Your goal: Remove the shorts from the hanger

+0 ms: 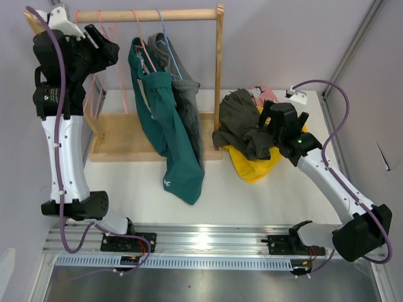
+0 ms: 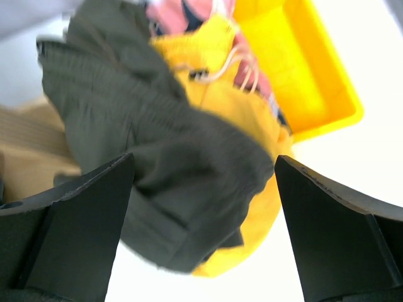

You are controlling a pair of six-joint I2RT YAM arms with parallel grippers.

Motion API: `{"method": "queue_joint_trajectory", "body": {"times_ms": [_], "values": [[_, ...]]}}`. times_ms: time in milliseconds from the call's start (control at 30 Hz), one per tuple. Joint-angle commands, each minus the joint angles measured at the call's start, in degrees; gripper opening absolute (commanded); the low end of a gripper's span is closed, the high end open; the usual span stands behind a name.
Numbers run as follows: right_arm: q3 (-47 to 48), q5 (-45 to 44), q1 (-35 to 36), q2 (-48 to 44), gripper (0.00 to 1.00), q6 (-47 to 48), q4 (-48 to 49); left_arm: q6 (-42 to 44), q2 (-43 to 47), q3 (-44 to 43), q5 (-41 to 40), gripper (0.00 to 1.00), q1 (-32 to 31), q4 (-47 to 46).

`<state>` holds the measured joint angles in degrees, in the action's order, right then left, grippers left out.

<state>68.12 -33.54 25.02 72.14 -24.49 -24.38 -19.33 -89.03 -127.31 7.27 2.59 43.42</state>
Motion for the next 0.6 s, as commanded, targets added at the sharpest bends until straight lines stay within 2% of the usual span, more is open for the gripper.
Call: {"method": "queue_joint_trajectory", "body": {"times_ms": [0,67,200,300,567], "values": [[-2.8,4.4,0.6,-3.6,0.99,-2.5,-3.0,-2.2,3.7,-1.6,4.7,0.64,-0.3,-1.5],[-4.8,5.1,0.7,-5.9,0.99,-3.1,-2.2,-3.8,4.0,-1.6,8.2,0.61,-0.8,-2.7],[-7.8,6.0,1.0,-10.3,0.99,-3.9,-1.5,-4.7,2.0,-2.3,10.0,0.59,-4.9,-3.4],[-8.1,5.2,1.2,-11.8,0.99,-3.9,-2.9,-5.0,0.4,-2.4,8.8,0.56,-7.4,-3.2],[-8.9,3.4,0.9,-14.9,0.99,-3.0,-4.4,-4.3,-2.3,-1.6,3.9,0.58,-11.7,-2.7]]}}
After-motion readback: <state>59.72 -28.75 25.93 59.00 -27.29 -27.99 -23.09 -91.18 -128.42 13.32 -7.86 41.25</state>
